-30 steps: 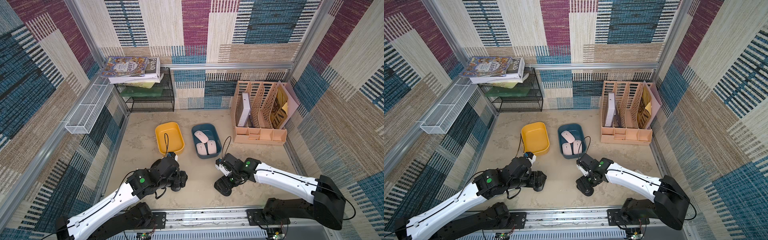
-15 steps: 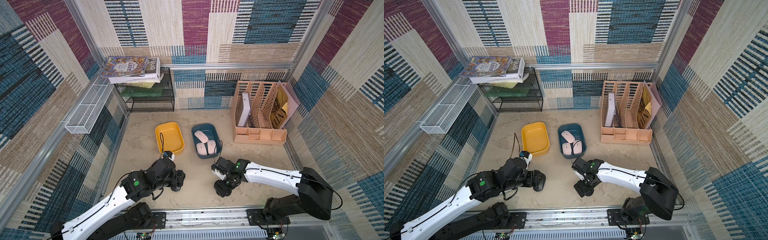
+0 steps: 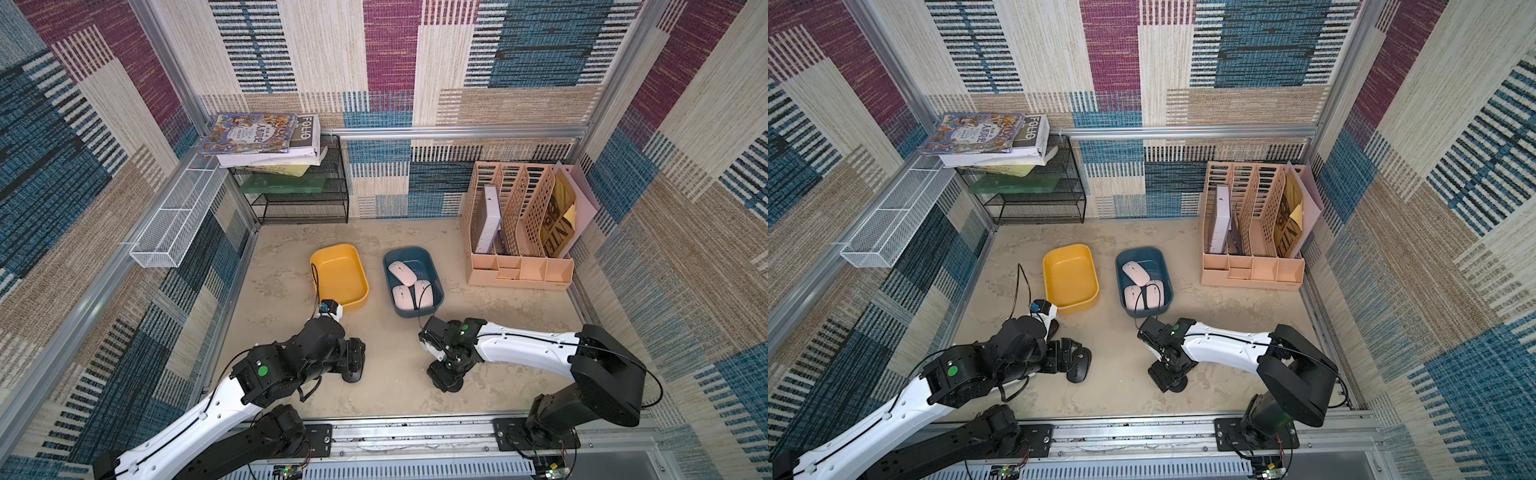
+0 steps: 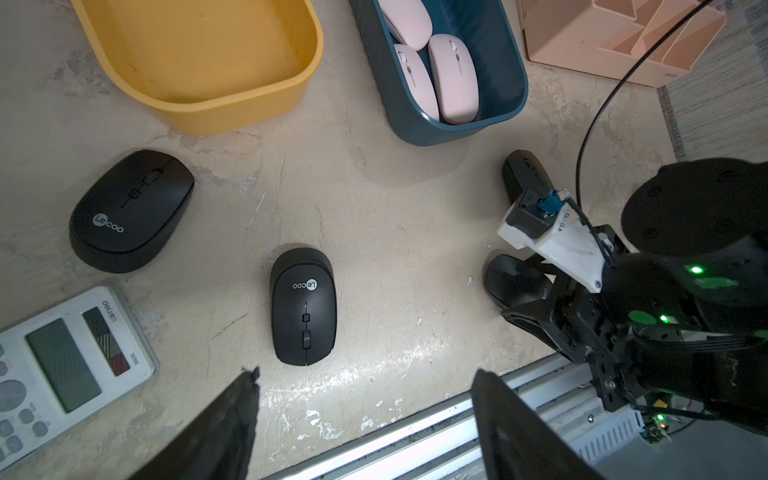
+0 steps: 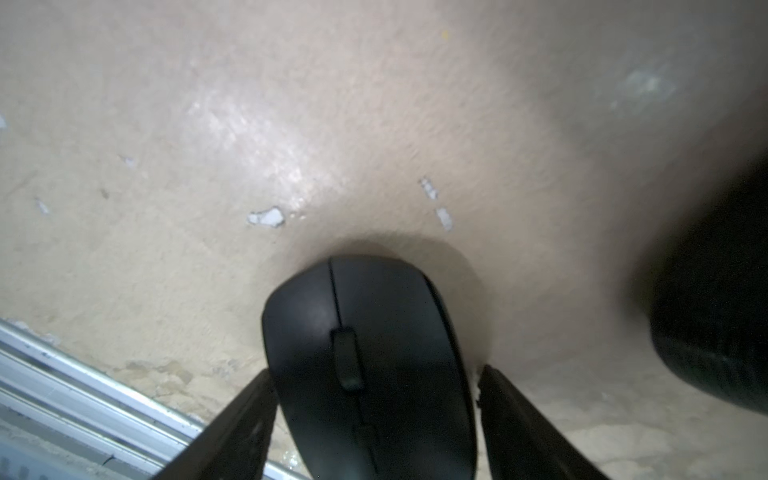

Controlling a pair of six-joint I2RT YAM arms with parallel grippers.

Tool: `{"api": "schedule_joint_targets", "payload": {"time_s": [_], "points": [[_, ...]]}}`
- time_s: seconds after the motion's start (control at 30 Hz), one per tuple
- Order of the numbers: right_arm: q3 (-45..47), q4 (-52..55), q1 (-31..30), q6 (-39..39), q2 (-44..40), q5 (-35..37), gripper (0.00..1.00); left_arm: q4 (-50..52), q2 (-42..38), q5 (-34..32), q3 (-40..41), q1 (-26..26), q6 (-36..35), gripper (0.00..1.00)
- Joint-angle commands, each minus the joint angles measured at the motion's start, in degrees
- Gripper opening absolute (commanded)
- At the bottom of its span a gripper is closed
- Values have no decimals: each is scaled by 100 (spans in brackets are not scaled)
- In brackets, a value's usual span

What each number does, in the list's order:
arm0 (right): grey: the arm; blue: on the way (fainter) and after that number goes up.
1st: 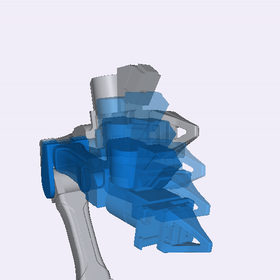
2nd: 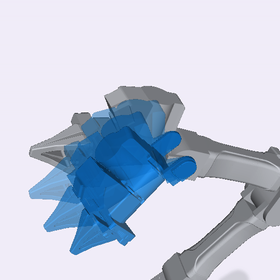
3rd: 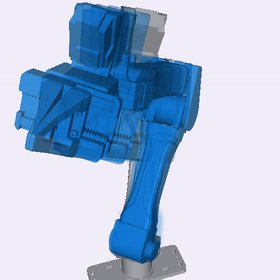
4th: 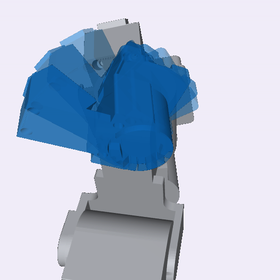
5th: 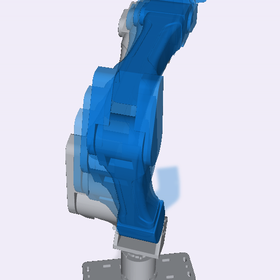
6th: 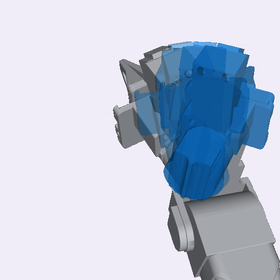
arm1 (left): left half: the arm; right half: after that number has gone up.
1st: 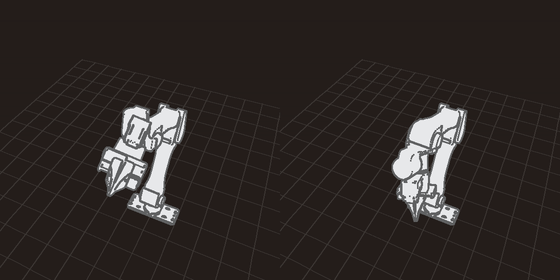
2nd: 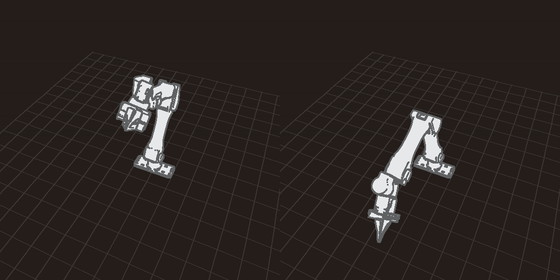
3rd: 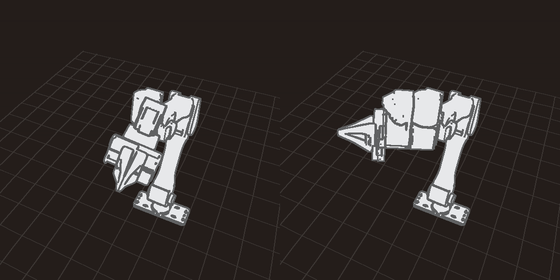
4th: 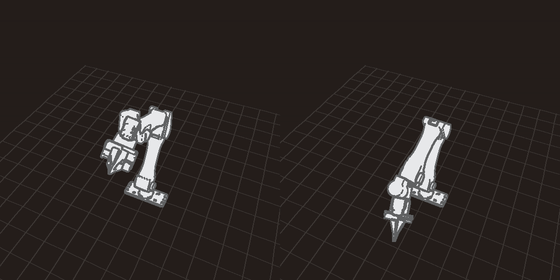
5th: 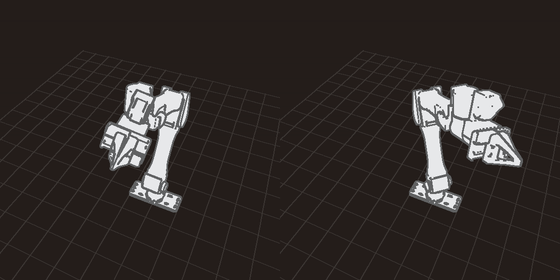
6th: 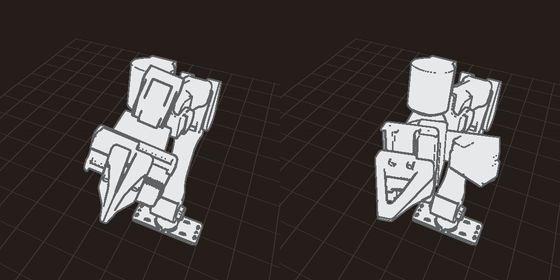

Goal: Place the mice by color into the storage box
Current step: Pick up the mouse from the center of the board, then place the mouse in the storage box.

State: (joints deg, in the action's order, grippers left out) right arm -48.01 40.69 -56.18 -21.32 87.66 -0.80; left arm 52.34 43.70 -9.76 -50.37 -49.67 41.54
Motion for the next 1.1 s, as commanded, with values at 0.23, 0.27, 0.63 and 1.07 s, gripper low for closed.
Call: {"api": "schedule_joint_targets", "payload": {"time_s": [0.23,0.27,0.63,1.07], "points": [[-290,-94,7,6,85,-244,52,203,-146,-425,-169,62,-267,87],[-385,-95,18,-21,55,-291,52,209,-159,-443,-175,71,-290,88],[-2303,-1462,1024,-554,232,-1766,48,475,-189,-537,-611,733,-638,90],[-7440,-909,1020,-671,4383,-2717,46,823,-128,-68,-884,2207,-955,91]]}}
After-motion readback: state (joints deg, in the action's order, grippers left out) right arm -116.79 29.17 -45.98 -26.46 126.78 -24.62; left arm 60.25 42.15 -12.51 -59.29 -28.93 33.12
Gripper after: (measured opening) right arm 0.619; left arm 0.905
